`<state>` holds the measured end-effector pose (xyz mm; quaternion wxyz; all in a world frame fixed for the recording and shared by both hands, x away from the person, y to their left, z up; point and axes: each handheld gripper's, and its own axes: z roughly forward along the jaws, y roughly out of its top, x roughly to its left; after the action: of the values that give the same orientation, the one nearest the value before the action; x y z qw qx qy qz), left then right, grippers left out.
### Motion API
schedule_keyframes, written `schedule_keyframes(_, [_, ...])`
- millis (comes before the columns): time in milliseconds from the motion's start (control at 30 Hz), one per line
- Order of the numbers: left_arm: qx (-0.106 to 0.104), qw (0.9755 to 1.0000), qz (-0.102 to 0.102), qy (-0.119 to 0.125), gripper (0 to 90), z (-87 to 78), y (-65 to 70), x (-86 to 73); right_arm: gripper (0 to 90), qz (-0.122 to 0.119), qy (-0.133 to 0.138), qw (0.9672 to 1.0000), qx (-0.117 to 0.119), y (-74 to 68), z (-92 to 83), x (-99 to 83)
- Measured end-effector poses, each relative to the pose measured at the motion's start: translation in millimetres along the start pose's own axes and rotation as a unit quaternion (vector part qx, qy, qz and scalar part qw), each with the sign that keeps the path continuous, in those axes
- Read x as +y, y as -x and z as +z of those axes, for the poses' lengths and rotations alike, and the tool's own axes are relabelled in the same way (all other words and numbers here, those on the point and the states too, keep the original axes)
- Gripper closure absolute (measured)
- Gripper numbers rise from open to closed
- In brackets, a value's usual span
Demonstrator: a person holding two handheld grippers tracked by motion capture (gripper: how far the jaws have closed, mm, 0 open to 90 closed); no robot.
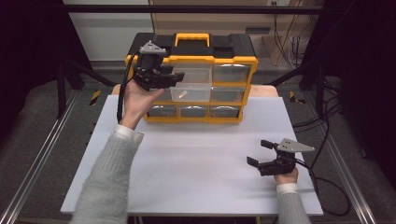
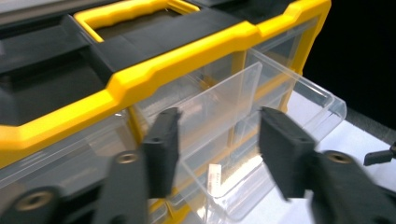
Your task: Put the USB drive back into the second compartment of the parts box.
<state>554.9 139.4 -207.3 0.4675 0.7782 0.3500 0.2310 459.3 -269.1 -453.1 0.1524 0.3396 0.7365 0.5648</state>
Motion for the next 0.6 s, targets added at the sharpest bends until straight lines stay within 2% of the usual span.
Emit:
schedule_keyframes(100, [0.012,0.9998,-0.004,0.013,34.4,-7.3,-0.6,-3.8,2.4,0.0,0.0,1.0,0.0,0.0,0.2,0.0])
schedule_keyframes(333, [-0.006,0.9987,-0.011,0.049,12.1,-22.6,-5.1,-15.7,2.4,0.0,-0.002,1.0,0.0,0.0,0.4,0.0])
schedule_keyframes(367, [-0.003,0.9987,-0.009,0.051,9.2,-24.8,-5.8,-17.5,2.4,0.0,-0.002,1.0,0.0,0.0,0.4,0.0])
schedule_keyframes(467, [-0.004,0.9984,-0.009,0.055,4.0,-29.9,-7.9,-23.4,2.4,0.0,-0.002,1.0,0.0,0.0,0.4,0.0])
schedule_keyframes(600, [-0.003,0.9977,-0.012,0.066,1.7,-36.9,-10.1,-33.1,2.4,0.0,-0.002,1.0,-0.001,0.0,0.5,0.0])
